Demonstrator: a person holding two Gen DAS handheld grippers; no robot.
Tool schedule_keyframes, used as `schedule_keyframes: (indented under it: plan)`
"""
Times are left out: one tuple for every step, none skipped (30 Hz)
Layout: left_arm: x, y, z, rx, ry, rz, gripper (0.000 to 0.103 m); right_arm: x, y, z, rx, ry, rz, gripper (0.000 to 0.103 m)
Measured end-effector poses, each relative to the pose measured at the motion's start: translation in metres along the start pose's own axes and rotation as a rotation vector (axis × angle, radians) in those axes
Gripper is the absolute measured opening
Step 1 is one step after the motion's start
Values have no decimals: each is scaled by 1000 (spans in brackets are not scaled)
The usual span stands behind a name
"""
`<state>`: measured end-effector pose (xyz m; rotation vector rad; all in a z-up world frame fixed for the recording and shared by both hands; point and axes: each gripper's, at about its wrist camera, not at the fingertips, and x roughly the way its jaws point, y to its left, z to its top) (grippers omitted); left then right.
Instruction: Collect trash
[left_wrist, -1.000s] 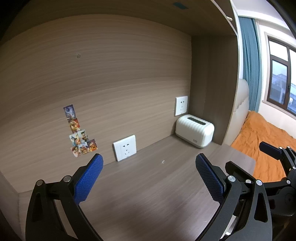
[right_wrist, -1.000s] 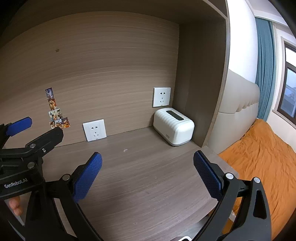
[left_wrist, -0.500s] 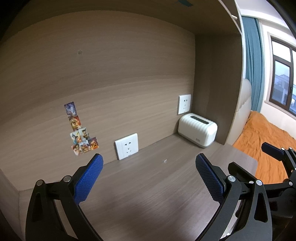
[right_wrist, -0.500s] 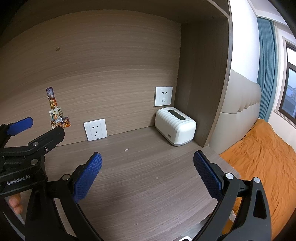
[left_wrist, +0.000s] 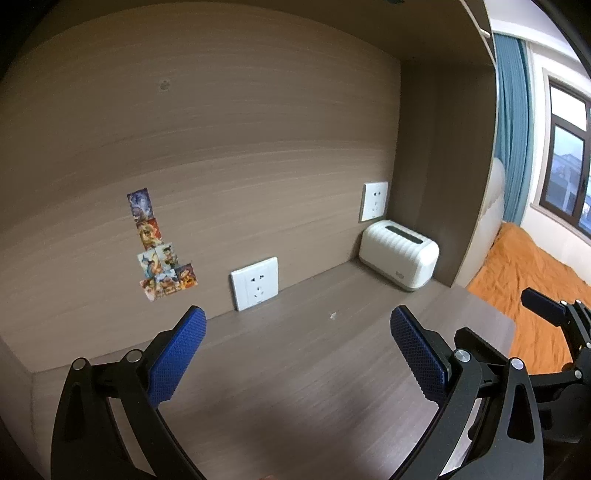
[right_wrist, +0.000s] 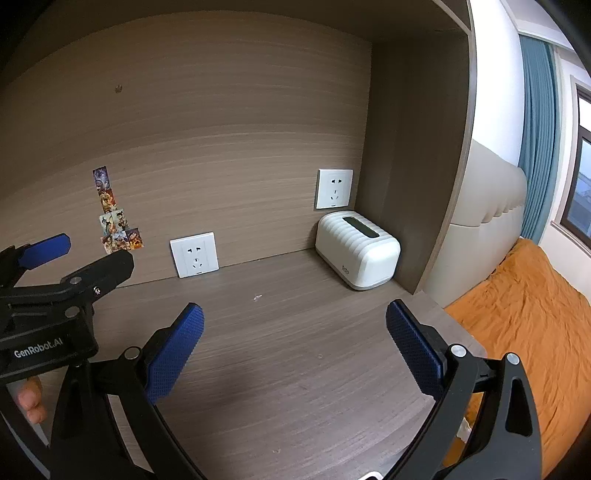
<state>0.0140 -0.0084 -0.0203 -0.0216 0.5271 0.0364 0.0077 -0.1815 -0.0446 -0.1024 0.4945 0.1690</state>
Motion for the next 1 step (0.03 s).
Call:
schedule_keyframes:
  plan:
    - [0, 0, 0, -2, -2, 4, 98, 1, 0, 0, 0, 0, 1, 98]
